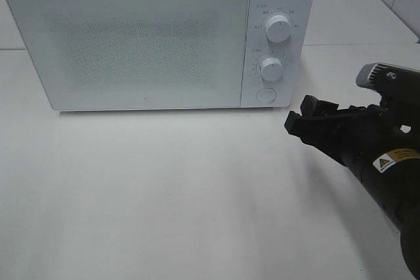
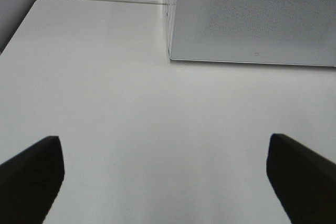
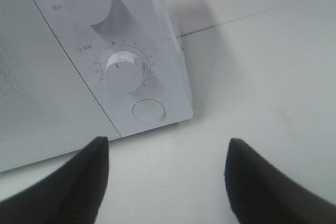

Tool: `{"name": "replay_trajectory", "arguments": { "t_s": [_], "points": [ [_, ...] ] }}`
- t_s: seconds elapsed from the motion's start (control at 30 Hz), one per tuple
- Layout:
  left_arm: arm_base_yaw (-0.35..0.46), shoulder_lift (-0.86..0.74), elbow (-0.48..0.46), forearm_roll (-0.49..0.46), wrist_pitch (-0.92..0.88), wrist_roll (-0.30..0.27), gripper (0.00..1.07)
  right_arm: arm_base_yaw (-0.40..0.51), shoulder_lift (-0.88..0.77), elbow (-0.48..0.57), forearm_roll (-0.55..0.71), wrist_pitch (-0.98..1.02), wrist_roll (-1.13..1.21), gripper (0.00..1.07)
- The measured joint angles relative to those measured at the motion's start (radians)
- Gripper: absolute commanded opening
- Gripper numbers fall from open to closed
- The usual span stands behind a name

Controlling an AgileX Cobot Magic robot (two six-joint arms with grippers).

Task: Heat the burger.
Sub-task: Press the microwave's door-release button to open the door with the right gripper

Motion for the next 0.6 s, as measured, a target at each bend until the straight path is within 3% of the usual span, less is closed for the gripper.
{"name": "replay_trajectory", "arguments": {
  "t_s": [0.27, 0.6],
  "points": [
    [0.000, 0.000, 0.000, 0.000, 0.000, 0.000, 0.98, 0.000, 0.000, 0.000, -0.012, 0.022, 0.594, 0.26],
    [0.000, 0.000, 0.000, 0.000, 0.000, 0.000, 0.98, 0.000, 0.000, -0.002, -0.015, 0.038, 0.963, 0.01]
  ]
}}
